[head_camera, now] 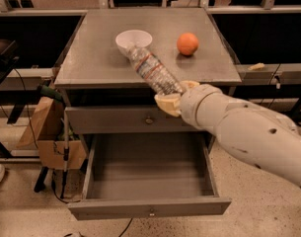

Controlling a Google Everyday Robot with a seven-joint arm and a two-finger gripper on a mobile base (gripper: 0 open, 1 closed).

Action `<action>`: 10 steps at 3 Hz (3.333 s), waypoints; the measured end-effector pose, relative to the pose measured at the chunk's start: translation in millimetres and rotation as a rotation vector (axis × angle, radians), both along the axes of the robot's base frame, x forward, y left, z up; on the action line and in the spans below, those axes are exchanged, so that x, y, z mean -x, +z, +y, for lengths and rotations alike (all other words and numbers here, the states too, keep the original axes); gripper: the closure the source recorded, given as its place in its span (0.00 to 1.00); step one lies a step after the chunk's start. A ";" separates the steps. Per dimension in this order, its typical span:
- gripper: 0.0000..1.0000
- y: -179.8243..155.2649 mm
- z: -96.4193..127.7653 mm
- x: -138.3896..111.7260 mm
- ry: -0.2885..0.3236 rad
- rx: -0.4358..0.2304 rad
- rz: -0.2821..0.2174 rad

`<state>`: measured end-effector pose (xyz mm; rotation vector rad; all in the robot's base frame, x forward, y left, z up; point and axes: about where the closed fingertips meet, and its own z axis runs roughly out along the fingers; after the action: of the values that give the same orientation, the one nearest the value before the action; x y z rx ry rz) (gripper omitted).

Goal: Pick water bottle from middle drawer and place on counter

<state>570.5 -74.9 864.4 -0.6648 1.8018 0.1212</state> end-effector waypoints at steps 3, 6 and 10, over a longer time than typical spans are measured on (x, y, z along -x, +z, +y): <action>1.00 35.2 -84.2 -40.9 -0.211 -0.057 -0.037; 1.00 19.0 -40.1 -150.1 -0.293 0.034 -0.062; 0.16 83.5 50.2 -188.6 -0.371 -0.012 -0.004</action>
Offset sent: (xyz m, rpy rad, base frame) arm 0.0820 0.0209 0.1127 0.0377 -0.0280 -0.3580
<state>759.1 -24.7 947.9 -0.3135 1.8878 -0.1188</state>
